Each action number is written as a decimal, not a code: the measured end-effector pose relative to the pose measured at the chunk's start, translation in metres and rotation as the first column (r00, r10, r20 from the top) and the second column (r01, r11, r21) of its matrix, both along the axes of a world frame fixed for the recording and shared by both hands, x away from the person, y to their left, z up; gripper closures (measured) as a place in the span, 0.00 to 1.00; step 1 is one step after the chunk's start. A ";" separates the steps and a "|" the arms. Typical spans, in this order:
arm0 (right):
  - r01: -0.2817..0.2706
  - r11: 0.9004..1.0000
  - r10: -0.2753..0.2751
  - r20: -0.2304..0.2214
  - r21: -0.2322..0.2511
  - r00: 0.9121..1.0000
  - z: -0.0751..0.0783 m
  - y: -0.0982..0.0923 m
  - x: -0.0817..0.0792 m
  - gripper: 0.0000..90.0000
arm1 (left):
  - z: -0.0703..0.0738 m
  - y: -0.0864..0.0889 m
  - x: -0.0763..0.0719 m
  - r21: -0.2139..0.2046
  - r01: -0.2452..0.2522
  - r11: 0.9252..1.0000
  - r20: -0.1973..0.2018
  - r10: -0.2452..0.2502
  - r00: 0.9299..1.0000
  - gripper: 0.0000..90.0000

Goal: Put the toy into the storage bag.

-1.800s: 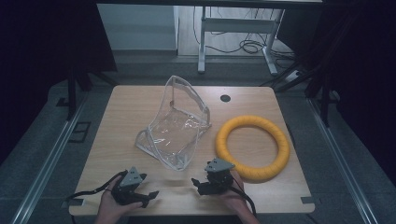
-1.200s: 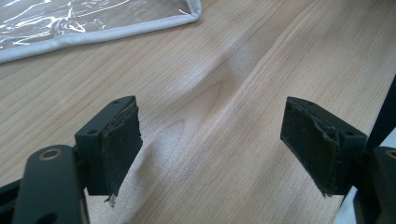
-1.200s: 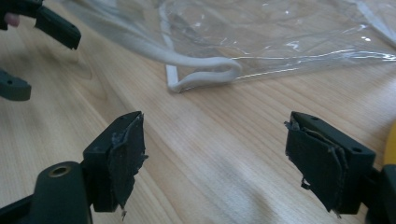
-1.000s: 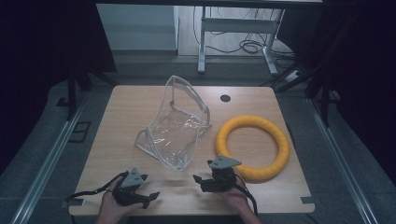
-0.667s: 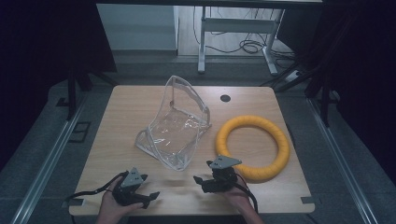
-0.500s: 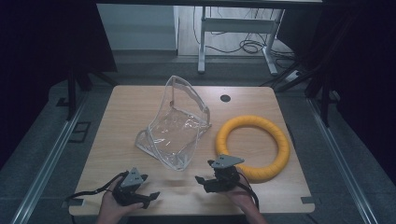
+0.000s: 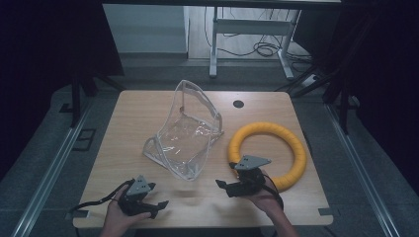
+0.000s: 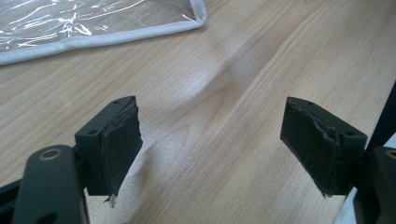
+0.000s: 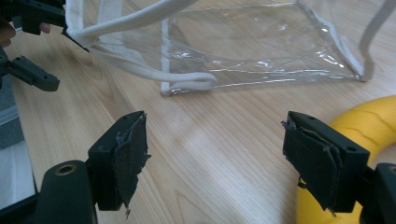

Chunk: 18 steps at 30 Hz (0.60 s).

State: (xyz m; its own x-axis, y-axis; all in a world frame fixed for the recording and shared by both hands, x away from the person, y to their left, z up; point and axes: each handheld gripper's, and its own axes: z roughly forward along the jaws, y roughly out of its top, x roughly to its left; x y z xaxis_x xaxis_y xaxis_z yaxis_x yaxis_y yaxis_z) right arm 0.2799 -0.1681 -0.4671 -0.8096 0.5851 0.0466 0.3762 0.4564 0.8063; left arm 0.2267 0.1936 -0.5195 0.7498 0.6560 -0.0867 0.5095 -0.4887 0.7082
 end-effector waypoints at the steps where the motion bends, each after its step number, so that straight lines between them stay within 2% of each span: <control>1: 0.002 1.000 -0.002 -0.001 -0.004 1.000 0.002 -0.002 0.001 0.25 | 0.000 0.000 0.000 -0.002 0.000 1.000 -0.001 0.000 1.000 0.22; 4: 0.020 0.999 -0.020 0.000 -0.043 1.000 0.007 -0.007 0.005 0.25 | 0.000 0.000 0.000 -0.002 -0.001 1.000 0.000 0.001 1.000 0.22; 8: 0.022 0.998 -0.024 -0.019 -0.064 1.000 0.013 -0.015 0.010 0.26 | 0.000 0.000 0.001 -0.003 0.001 1.000 -0.001 -0.001 1.000 0.22; 13: 0.003 0.995 -0.008 -0.055 -0.097 0.998 0.020 -0.022 0.017 0.27 | -0.001 -0.001 0.001 -0.004 0.005 1.000 -0.006 -0.005 1.000 0.22; 18: -0.006 0.991 -0.003 -0.070 -0.131 0.998 0.021 -0.025 0.021 0.28 | -0.001 -0.001 0.001 -0.009 0.004 1.000 -0.008 -0.004 1.000 0.22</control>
State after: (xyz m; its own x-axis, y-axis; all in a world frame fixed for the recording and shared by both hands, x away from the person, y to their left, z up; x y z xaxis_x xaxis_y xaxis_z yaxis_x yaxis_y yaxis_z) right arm 0.3010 -0.1935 -0.4458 -0.8082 0.5884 0.0263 0.4286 0.5569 0.7114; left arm 0.2280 0.1926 -0.5201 0.7518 0.6520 -0.0986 0.5134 -0.4848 0.7081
